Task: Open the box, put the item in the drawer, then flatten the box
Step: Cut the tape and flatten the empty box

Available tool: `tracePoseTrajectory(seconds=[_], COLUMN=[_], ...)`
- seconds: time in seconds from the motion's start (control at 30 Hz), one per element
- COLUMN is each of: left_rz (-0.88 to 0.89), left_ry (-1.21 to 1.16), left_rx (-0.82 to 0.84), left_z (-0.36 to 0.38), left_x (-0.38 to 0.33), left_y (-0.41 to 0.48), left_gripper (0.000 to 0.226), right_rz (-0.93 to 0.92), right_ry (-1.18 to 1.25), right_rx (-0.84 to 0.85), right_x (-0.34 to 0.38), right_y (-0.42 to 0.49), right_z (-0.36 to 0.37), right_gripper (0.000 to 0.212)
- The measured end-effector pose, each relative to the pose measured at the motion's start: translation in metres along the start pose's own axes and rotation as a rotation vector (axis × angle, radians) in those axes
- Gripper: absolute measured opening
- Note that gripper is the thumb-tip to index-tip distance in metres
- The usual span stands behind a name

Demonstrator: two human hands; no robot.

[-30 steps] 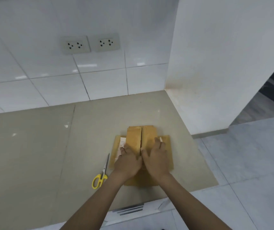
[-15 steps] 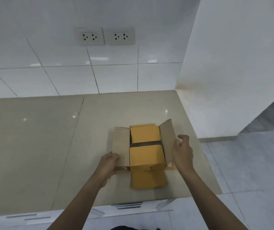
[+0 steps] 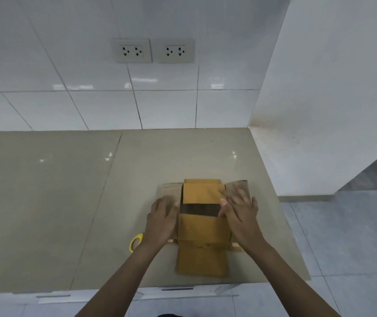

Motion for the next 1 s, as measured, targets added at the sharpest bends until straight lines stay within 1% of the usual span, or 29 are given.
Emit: tracePoseTrajectory(seconds=[0.07, 0.1, 0.17, 0.2, 0.23, 0.3, 0.33, 0.43, 0.47, 0.5, 0.6, 0.73, 0.83, 0.9, 0.97, 1.0], left_rz=[-0.046, -0.061, -0.099, -0.098, -0.074, 0.008, 0.043, 0.091, 0.091, 0.098, 0.107, 0.094, 0.074, 0.072, 0.076, 0.063], left_ry=[0.002, 0.016, 0.034, 0.075, 0.151, 0.346, 0.418, 0.507, 0.509, 0.513, 0.539, 0.535, 0.546, 0.543, 0.489, 0.409], left_rx=[0.068, 0.123, 0.269, 0.353, 0.428, 0.503, 0.512, 0.492, 0.482, 0.47, 0.443, 0.43, 0.444, 0.442, 0.442, 0.436], left_z=[0.006, 0.009, 0.014, 0.017, 0.02, 0.022, 0.023, 0.031, 0.034, 0.035, 0.036, 0.036, 0.036, 0.033, 0.028, 0.025], left_x=[0.006, 0.008, 0.013, 0.015, 0.016, 0.016, 0.018, 0.024, 0.025, 0.025, 0.025, 0.027, 0.026, 0.024, 0.023, 0.023], left_y=[0.001, 0.001, 0.0, -0.001, -0.004, -0.011, -0.013, -0.013, -0.012, -0.012, -0.011, -0.01, -0.011, -0.012, -0.013, -0.012], left_gripper=[0.07, 0.083, 0.118, 0.132, 0.142, 0.151, 0.153, 0.154, 0.154, 0.152, 0.151, 0.15, 0.148, 0.147, 0.142, 0.138], right_rz=[-0.018, -0.024, -0.046, -0.045, -0.034, -0.012, -0.012, -0.09, -0.122, -0.143, -0.139, -0.044, 0.127, 0.23, 0.272, 0.269], right_ry=[0.098, 0.109, 0.097, 0.094, 0.091, 0.036, -0.046, -0.408, -0.485, -0.52, -0.486, -0.425, -0.43, -0.475, -0.444, -0.4], right_rx=[0.047, 0.075, 0.122, 0.146, 0.17, 0.213, 0.234, 0.28, 0.276, 0.265, 0.223, 0.171, 0.244, 0.336, 0.39, 0.373], right_x=[-0.001, -0.002, -0.005, -0.007, -0.01, -0.014, -0.016, -0.019, -0.017, -0.015, -0.005, -0.001, -0.017, -0.029, -0.035, -0.035], right_y=[-0.008, -0.013, -0.02, -0.022, -0.021, -0.018, -0.014, -0.002, 0.002, 0.008, 0.029, 0.058, 0.078, 0.085, 0.086, 0.087], right_z=[-0.004, -0.006, -0.007, -0.007, -0.005, -0.001, 0.001, 0.009, 0.01, 0.011, 0.008, 0.003, 0.007, 0.01, 0.011, 0.008], right_gripper=[0.052, 0.054, 0.057, 0.056, 0.055, 0.057, 0.06, 0.086, 0.088, 0.086, 0.074, 0.062, 0.059, 0.05, 0.045, 0.044])
Point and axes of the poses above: each hand's wrist, its own y-axis towards the middle knuckle, its own z-axis out of the palm, x = y × z, the point moved 7 cm from there along y, towards the middle knuckle, and after that the axes turned 8 degrees about y, right-handed, at the moved point
